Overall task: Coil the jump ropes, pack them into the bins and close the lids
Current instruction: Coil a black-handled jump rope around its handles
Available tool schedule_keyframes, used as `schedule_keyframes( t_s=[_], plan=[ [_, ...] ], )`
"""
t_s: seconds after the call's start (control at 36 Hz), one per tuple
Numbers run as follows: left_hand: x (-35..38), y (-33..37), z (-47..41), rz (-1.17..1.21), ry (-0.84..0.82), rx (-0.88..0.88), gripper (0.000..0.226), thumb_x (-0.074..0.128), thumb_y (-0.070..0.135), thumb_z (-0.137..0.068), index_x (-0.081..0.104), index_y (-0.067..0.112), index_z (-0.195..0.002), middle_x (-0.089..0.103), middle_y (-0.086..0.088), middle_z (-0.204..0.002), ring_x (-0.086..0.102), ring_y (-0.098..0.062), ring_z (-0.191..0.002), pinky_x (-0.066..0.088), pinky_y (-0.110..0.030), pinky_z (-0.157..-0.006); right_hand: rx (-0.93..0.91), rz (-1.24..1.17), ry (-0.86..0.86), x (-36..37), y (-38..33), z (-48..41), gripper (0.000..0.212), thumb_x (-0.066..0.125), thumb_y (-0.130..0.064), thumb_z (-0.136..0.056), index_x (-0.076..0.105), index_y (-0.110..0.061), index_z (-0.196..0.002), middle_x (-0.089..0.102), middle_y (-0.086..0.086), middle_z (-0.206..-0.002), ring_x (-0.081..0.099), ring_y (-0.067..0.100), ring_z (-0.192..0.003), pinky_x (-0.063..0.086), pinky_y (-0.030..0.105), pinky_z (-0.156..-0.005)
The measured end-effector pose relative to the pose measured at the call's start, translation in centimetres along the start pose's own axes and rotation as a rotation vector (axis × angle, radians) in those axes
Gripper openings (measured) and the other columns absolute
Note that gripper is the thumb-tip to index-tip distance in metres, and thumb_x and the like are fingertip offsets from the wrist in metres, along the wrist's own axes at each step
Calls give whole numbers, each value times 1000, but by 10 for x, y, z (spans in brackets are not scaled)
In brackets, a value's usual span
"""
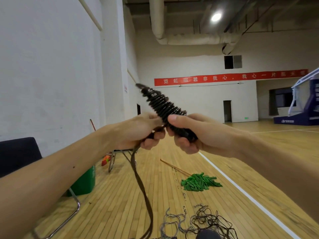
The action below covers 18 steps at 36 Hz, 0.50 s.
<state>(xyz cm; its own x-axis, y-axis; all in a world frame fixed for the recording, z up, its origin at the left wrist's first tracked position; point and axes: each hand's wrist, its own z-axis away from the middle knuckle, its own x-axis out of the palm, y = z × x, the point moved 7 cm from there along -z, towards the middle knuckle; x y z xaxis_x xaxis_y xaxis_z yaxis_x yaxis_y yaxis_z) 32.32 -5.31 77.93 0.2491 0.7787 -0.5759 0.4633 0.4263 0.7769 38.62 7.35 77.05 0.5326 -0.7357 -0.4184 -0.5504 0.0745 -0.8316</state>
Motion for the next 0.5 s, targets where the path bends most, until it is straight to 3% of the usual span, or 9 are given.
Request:
schedule_keyframes(
  t_s=[0.08, 0.19, 0.36, 0.5],
  plan=[
    [22, 11, 16, 60, -114, 47, 38, 43, 44, -101, 58, 9, -98, 29, 1, -59, 27, -10, -43, 23, -22, -41, 17, -59, 144, -25, 4, -2, 46, 56, -52, -85, 55, -7, -93, 46, -1, -61, 34, 13, -52, 31, 20, -46],
    [23, 6, 12, -2, -14, 43, 41, 41, 44, -104, 62, 9, -98, 26, 3, -60, 22, -11, -48, 21, -21, -43, 75, -47, 232, -45, 19, -5, 46, 57, -53, -89, 56, -7, -94, 47, 0, -62, 33, 13, -53, 32, 20, -47],
    [29, 11, 1, -498, 126, 90, 32, 43, 40, -106, 69, 22, -104, 47, 11, -64, 45, -5, -57, 37, -25, -62, 171, 72, 313, -61, 46, -15, 46, 56, -51, -97, 59, -5, -95, 49, 0, -64, 37, 11, -52, 35, 20, -49],
    [33, 17, 3, -734, 43, 119, 9, 54, 36, -102, 61, 32, -99, 62, 11, -82, 54, -4, -66, 39, -24, -63, 223, 98, 292, -63, 58, -14, 47, 55, -52, -97, 59, -6, -94, 49, 0, -65, 38, 12, -54, 34, 21, -50]
  ],
)
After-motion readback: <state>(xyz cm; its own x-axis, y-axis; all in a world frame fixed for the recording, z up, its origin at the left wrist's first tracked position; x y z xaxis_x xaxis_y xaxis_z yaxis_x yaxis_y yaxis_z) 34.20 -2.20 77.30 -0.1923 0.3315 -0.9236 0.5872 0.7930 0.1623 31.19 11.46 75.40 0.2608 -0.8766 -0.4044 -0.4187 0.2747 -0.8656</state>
